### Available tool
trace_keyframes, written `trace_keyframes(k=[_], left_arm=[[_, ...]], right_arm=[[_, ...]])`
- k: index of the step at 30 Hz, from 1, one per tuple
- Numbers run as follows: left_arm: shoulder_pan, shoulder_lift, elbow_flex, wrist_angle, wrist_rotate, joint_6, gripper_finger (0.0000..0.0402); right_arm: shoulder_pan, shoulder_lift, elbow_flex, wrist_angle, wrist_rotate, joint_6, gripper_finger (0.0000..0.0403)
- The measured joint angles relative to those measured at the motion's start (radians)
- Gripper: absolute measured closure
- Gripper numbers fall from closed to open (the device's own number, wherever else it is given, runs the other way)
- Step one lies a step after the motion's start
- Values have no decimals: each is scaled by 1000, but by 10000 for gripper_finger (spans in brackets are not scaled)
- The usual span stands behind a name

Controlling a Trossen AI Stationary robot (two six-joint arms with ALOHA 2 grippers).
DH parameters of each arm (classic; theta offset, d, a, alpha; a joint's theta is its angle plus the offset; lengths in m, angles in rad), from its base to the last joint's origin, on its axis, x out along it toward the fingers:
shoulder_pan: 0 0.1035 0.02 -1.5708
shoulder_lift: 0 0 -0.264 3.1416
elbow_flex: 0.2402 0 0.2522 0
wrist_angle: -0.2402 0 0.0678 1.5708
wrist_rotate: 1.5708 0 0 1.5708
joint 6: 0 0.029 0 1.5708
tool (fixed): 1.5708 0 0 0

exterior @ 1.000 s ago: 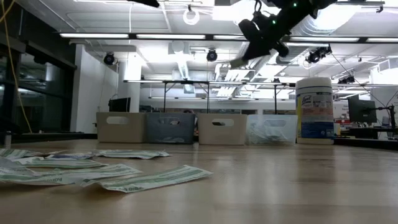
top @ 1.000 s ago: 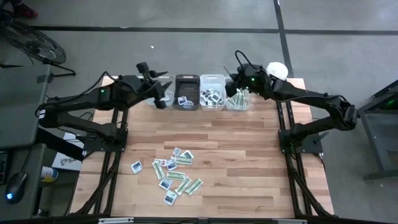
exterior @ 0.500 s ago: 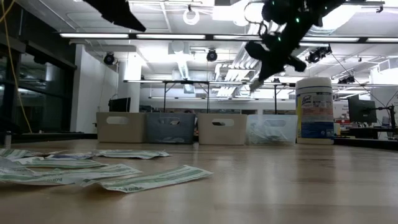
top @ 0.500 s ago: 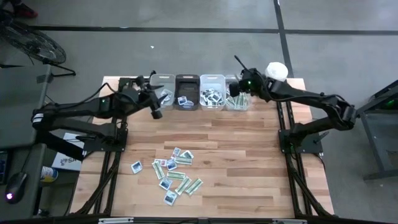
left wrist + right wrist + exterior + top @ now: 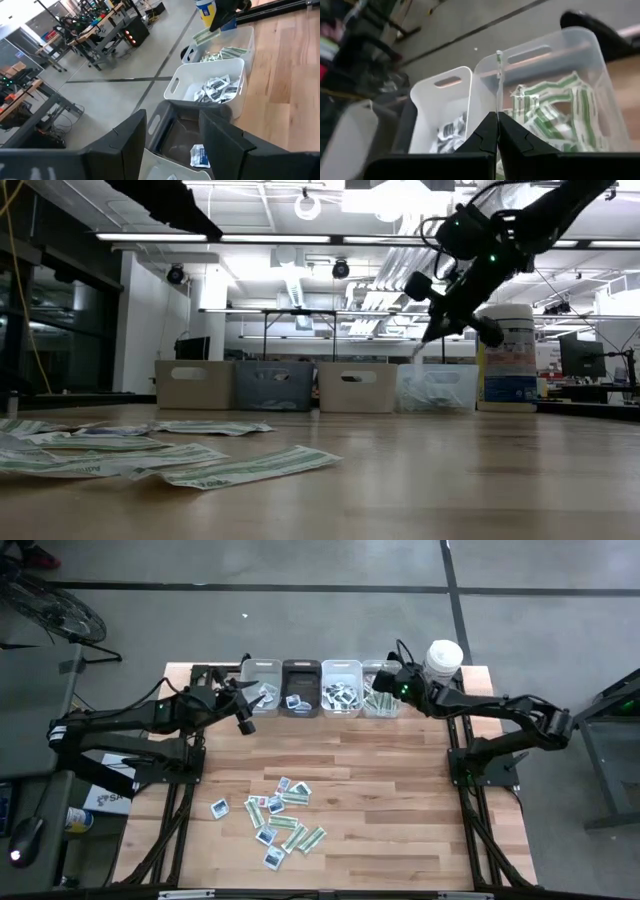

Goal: Pick & Place First Aid Supplies
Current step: Put the green bandage into the transparent bin

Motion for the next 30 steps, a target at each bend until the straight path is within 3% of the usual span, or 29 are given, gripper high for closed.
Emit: trace_keyframes(k=[7, 19, 30], left_arm=[[0, 0, 0, -2, -3, 0, 225], [0, 0, 0, -9, -27, -7, 225], [0, 1, 0, -9, -22, -7, 225]], right_arm=[[-13, 2, -47, 31, 3, 173, 403], [-13, 2, -47, 28, -26, 222, 400], [-17, 2, -47, -5, -33, 201, 323]])
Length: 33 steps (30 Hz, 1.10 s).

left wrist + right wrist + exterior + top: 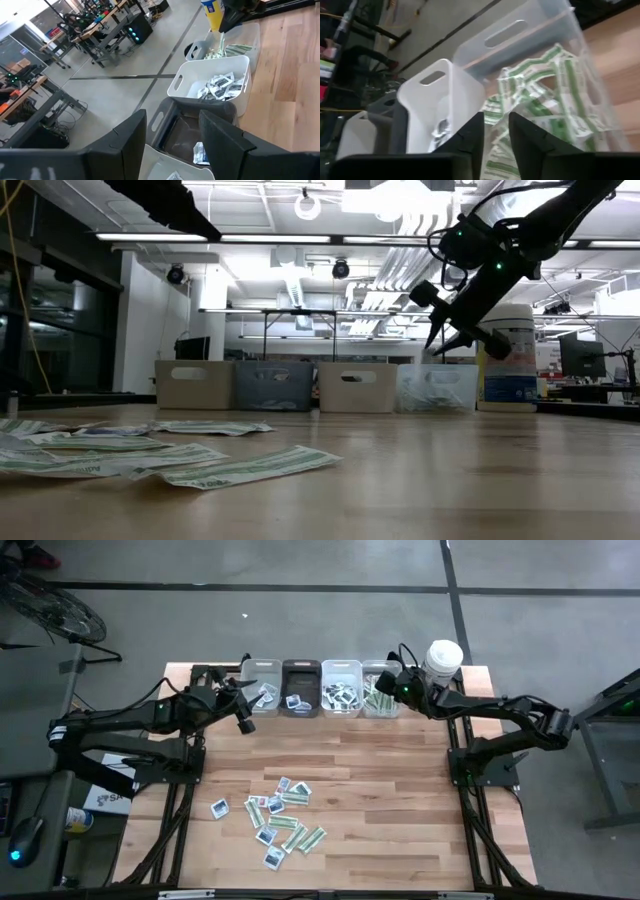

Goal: Pick & Place First Aid Supplies
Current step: Put the green bandage into the transparent bin

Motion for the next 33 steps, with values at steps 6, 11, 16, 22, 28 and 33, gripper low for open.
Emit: trace_keyframes(k=[6, 11, 16, 22, 28, 33], left_arm=[[0, 0, 0, 0, 13, -4, 225], [0, 0, 0, -11, 24, -29, 225], [0, 0, 0, -38, 26, -52, 225], [0, 0, 0, -69, 32, -82, 225], [0, 10, 0, -118, 98, -109, 225], [0, 50, 0, -158, 198, -152, 225]], right_arm=[[-12, -1, 0, -33, -20, -36, 285], [-15, -7, 0, -45, -63, -95, 272], [-15, -72, 0, -133, -81, -158, 273], [-15, -212, 0, -241, -50, -216, 272], [-15, -332, 0, -279, -79, -291, 274], [-15, -380, 0, -276, -135, -377, 273]])
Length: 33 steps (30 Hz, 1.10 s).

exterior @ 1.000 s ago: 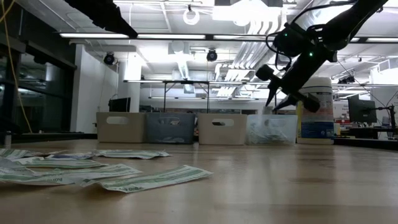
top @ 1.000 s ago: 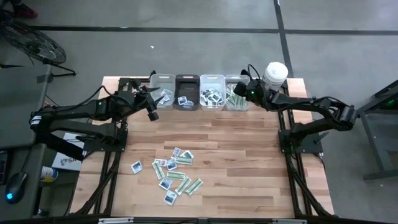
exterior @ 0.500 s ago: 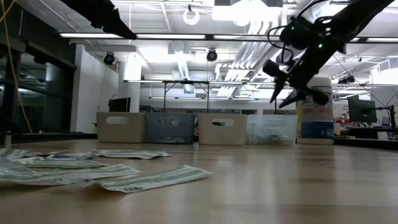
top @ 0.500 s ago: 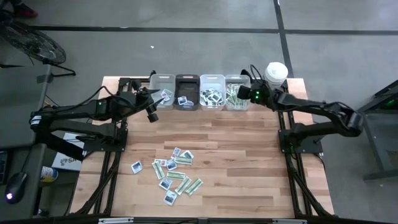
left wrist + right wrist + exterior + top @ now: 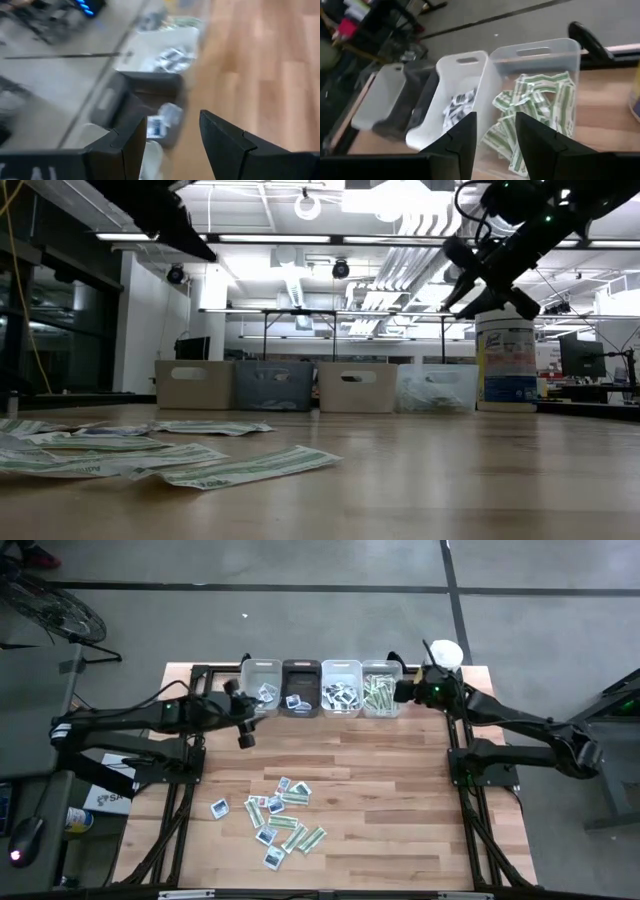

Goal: Pick & Place First Aid Supplies
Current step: Put the green bandage into the transparent bin

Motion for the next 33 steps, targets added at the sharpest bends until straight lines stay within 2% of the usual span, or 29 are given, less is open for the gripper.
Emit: trace_keyframes(k=[7, 12, 15, 20, 27, 33], left_arm=[[0, 109, 0, -29, 281, 27, 225], [-12, 209, 0, -28, 419, -29, 225], [-51, 280, 0, -26, 459, -88, 225], [-158, 381, 0, -39, 467, -253, 225], [-376, 392, 0, -118, 303, -603, 225], [-560, 412, 0, -176, 242, -896, 225]], right_arm=[[0, -2, 0, 7, -164, -171, 274], [0, -2, 0, 6, -271, -229, 274], [0, -2, 0, 6, -317, -260, 274], [0, -2, 0, 7, -408, -301, 274], [0, -3, 0, 8, -512, -327, 274], [1, -12, 0, 8, -551, -359, 274]])
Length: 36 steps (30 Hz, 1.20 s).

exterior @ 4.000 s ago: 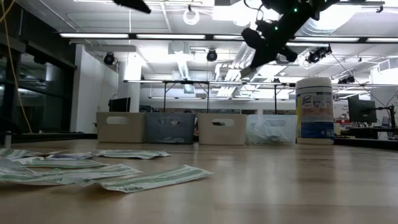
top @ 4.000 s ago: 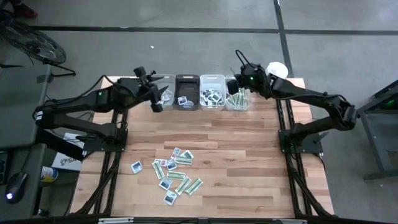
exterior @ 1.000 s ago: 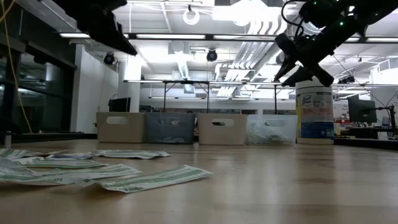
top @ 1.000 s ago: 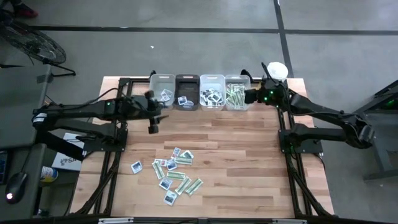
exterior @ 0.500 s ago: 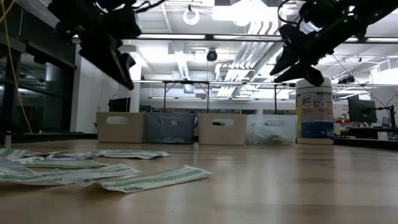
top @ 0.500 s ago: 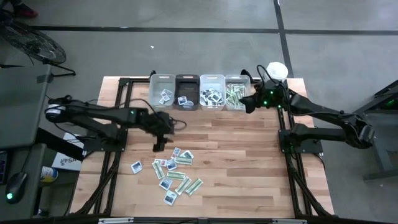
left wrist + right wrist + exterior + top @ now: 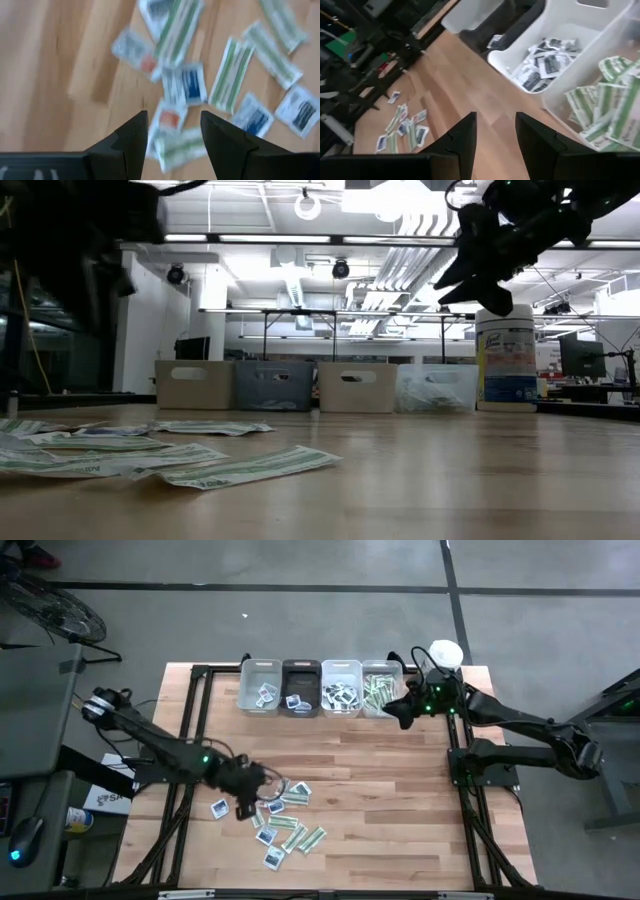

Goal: Pick & Place First Aid Supplies
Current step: Put the green bandage into the transparent bin

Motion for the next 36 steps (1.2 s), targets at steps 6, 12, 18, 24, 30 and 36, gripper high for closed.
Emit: trace_keyframes(k=[6, 12, 18, 24, 30, 36], left_arm=[[-130, 44, -2, -112, -18, -222, 225], [-182, 106, 0, -130, 14, -268, 225], [-180, 158, 0, -130, 32, -279, 225], [-180, 218, 0, -122, 28, -333, 225], [-180, 246, 0, -94, 4, -366, 225], [-180, 276, 0, -53, -5, -369, 225]], right_arm=[[0, -2, 0, 8, -37, -30, 274], [0, -3, 0, 9, -63, -51, 274], [0, -3, 0, 11, -78, -66, 274], [0, -3, 0, 10, -81, -69, 274], [0, -3, 0, 7, -81, -72, 274], [0, -3, 0, 0, -81, -77, 274]])
